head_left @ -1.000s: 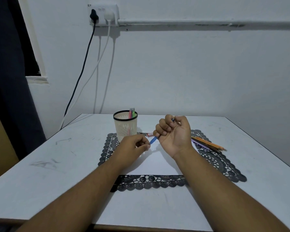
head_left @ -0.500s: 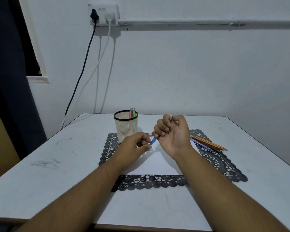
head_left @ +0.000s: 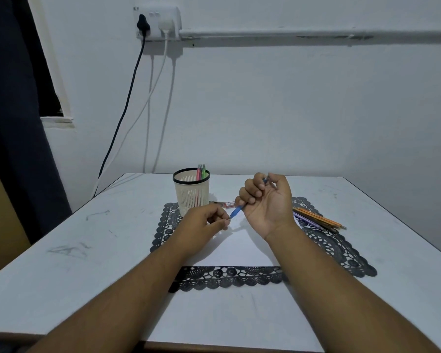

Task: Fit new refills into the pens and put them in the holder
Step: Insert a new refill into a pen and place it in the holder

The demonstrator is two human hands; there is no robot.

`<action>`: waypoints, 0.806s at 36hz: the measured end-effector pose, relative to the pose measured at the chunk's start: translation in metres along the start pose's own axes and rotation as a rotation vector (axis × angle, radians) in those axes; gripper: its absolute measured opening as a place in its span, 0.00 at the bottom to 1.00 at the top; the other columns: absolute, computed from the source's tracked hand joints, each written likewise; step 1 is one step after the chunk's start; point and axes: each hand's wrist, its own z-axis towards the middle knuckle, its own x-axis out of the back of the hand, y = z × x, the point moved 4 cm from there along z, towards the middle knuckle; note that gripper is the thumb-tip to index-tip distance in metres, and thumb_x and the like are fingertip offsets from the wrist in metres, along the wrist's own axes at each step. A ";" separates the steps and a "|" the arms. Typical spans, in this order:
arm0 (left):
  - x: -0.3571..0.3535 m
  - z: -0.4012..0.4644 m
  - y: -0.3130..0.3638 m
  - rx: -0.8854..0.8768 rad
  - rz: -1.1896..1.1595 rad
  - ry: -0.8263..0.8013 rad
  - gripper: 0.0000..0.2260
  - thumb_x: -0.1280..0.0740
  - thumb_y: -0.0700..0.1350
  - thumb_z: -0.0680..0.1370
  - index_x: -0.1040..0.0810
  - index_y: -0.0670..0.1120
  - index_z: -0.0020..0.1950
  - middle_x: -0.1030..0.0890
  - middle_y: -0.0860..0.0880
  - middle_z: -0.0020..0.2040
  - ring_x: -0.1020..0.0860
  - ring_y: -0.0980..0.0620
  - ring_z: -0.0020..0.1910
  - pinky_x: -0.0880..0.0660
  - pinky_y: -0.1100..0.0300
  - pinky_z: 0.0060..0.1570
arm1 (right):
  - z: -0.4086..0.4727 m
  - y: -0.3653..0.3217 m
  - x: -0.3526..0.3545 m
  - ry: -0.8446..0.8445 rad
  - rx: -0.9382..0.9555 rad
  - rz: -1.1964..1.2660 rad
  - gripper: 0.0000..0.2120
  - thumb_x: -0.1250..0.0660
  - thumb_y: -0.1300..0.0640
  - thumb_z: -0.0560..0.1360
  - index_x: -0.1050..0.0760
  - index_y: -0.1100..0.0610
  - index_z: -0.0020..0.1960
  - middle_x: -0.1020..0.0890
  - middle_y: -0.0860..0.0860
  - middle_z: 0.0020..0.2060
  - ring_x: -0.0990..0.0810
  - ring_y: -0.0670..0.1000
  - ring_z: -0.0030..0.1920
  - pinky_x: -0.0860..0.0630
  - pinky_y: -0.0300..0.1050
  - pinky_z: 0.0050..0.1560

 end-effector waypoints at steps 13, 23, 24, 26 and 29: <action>0.002 -0.002 0.006 -0.036 -0.007 0.011 0.05 0.29 0.41 0.80 0.17 0.50 0.45 0.15 0.55 0.39 0.23 0.62 0.37 0.29 0.69 0.39 | 0.006 -0.007 0.014 0.096 -0.027 0.109 0.14 0.47 0.53 0.76 0.40 0.53 0.32 0.42 0.49 0.29 0.45 0.50 0.30 0.41 0.45 0.34; 0.003 -0.004 0.010 -0.043 0.013 0.026 0.05 0.28 0.42 0.80 0.18 0.49 0.44 0.16 0.55 0.39 0.23 0.63 0.37 0.31 0.71 0.38 | 0.004 -0.004 0.013 0.089 -0.026 0.121 0.12 0.41 0.51 0.71 0.40 0.53 0.32 0.43 0.49 0.30 0.47 0.51 0.33 0.42 0.46 0.35; 0.003 -0.004 0.010 -0.045 0.016 0.026 0.05 0.29 0.42 0.80 0.18 0.49 0.44 0.16 0.55 0.39 0.23 0.62 0.37 0.30 0.71 0.38 | 0.003 -0.004 0.013 0.086 -0.025 0.126 0.12 0.41 0.51 0.71 0.39 0.53 0.33 0.42 0.49 0.30 0.47 0.51 0.33 0.42 0.46 0.35; 0.003 -0.004 0.009 -0.048 0.019 0.023 0.05 0.29 0.42 0.80 0.18 0.49 0.44 0.16 0.55 0.39 0.23 0.62 0.37 0.30 0.70 0.39 | 0.003 -0.003 0.012 0.074 -0.023 0.133 0.12 0.41 0.49 0.71 0.39 0.53 0.33 0.42 0.49 0.30 0.47 0.50 0.33 0.42 0.46 0.35; 0.003 -0.004 0.009 -0.046 0.021 0.026 0.05 0.29 0.42 0.80 0.18 0.49 0.44 0.16 0.55 0.39 0.24 0.62 0.36 0.30 0.70 0.38 | 0.003 -0.003 0.011 0.064 -0.024 0.133 0.12 0.41 0.49 0.72 0.39 0.53 0.33 0.41 0.49 0.29 0.45 0.50 0.31 0.41 0.46 0.35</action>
